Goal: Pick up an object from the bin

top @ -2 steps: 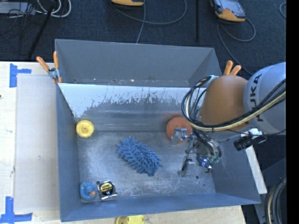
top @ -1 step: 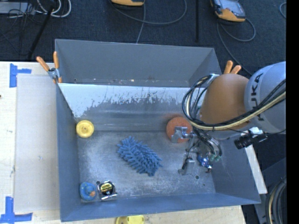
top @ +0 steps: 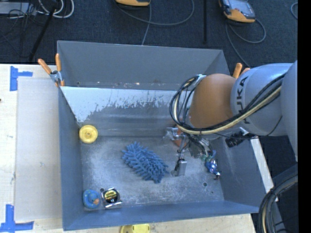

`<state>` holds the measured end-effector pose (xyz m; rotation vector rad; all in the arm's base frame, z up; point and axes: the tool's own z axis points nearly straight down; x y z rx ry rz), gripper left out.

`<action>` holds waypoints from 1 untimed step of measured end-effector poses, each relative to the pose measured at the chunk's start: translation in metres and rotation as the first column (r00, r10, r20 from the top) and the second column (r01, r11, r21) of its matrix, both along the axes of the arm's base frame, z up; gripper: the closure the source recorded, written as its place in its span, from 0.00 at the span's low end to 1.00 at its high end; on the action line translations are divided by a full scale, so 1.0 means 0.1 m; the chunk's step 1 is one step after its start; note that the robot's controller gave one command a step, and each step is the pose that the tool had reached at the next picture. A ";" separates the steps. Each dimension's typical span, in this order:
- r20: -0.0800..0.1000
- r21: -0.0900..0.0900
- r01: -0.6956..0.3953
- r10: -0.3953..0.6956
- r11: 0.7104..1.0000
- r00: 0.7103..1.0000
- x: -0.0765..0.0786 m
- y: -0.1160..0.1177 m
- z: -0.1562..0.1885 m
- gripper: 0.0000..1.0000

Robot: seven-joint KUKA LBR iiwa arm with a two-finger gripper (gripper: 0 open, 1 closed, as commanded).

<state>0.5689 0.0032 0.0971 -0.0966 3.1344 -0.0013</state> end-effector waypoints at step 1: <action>-0.007 0.001 -0.128 0.128 0.992 0.992 -0.06 0.28 -0.16 0.00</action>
Offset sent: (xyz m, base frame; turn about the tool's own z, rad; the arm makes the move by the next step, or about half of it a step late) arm -0.0156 0.0360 -0.0251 0.1934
